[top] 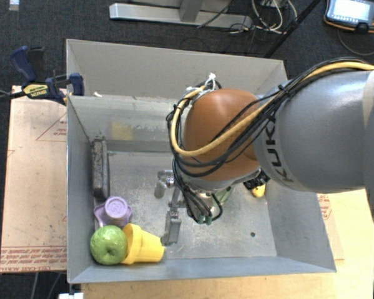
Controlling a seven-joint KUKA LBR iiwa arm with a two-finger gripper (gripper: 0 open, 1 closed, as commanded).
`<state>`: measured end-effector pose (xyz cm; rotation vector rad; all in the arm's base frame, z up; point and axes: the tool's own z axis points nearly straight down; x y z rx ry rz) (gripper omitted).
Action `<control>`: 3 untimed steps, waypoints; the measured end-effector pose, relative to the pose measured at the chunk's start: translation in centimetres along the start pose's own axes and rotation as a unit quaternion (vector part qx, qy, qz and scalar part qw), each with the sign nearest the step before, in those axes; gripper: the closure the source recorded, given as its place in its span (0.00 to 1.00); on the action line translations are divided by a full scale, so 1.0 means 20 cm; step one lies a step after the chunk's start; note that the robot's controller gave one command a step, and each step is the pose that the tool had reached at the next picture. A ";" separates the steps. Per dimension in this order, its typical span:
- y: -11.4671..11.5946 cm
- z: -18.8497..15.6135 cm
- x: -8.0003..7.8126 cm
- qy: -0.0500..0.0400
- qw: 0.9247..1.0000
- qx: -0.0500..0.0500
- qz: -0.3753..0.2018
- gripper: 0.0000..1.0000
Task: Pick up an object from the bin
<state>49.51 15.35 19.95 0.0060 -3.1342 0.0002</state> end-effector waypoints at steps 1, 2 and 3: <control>0.00 -0.02 -0.01 -0.004 1.000 -0.001 0.001 0.00; 0.00 0.09 -0.01 -0.007 1.000 -0.001 -0.027 0.00; 0.10 0.38 -0.02 -0.006 0.998 -0.001 -0.055 0.00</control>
Offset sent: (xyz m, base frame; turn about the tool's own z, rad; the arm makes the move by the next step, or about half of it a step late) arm -0.0116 0.0014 -0.1215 -0.2898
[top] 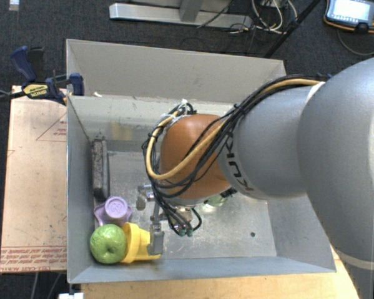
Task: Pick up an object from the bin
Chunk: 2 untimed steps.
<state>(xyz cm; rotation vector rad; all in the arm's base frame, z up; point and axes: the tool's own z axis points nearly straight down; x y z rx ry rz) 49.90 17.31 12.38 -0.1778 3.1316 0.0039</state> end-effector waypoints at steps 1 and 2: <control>0.00 0.15 0.05 0.003 1.000 0.000 -0.014 0.00; 0.19 0.26 0.03 0.000 0.991 0.012 -0.133 1.00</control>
Offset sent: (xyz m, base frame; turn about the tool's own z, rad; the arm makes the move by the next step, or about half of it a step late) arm -0.0172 0.0528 -0.0538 -0.2805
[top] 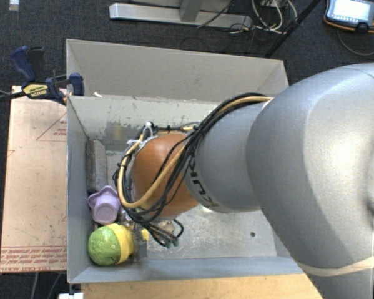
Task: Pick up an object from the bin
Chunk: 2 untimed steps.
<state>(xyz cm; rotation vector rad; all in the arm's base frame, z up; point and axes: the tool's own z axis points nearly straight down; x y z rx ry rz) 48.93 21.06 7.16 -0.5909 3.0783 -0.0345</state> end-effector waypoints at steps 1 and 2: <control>0.00 0.00 0.00 0.000 1.000 0.000 0.000 1.00; 0.01 -0.37 0.01 0.001 1.000 -0.004 0.003 0.00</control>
Offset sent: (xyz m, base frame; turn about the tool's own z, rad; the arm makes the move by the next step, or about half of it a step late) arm -0.0006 -0.0034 0.1199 0.0158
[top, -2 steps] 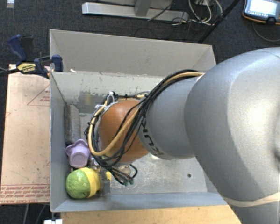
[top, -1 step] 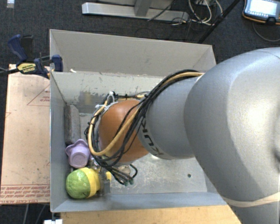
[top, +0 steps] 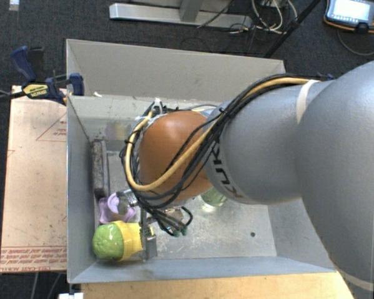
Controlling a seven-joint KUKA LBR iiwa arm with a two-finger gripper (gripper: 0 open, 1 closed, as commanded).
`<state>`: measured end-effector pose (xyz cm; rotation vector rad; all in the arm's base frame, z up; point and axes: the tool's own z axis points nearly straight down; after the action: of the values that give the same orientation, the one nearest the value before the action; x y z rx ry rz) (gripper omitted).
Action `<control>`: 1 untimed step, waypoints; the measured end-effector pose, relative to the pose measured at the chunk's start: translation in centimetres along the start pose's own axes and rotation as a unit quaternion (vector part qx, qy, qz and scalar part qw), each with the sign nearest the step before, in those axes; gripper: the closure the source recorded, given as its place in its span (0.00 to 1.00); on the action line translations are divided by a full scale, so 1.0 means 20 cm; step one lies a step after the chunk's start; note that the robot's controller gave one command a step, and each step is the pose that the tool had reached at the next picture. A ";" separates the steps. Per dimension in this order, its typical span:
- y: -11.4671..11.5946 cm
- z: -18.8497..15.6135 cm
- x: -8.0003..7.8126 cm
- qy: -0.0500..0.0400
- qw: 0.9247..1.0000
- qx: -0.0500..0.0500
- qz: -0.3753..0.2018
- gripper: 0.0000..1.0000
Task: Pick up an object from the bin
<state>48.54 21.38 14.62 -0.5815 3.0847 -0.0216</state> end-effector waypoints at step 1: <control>-0.04 -0.25 -0.02 -0.006 1.000 0.004 0.006 0.00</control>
Offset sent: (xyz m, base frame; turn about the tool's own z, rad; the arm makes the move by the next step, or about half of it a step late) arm -0.0060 0.0067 -0.0143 -0.1793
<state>49.10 20.80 19.55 -0.5609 3.0742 -0.0304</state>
